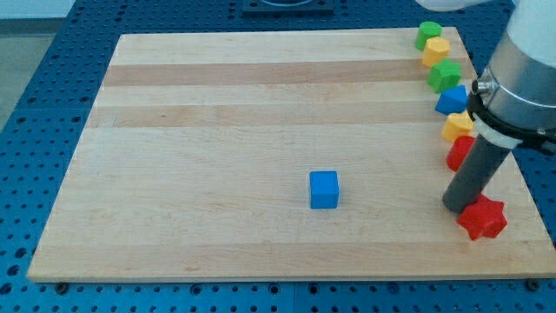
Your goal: Move the red star to the bottom right corner of the board
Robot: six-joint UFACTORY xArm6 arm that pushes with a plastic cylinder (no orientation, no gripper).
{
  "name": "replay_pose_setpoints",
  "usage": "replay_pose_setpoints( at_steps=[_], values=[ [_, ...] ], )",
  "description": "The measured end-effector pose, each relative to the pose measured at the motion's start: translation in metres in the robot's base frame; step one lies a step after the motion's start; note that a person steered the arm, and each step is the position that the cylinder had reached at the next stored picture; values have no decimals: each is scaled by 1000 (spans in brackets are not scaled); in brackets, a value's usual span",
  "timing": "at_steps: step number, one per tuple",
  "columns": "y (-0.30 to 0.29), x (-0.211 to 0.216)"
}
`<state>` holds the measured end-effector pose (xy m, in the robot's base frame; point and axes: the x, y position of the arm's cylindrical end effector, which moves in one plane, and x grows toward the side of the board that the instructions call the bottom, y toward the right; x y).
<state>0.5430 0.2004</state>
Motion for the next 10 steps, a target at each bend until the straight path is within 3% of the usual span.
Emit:
replay_pose_setpoints(
  at_steps=[8,10],
  values=[
    [0,26],
    [-17,10]
  ],
)
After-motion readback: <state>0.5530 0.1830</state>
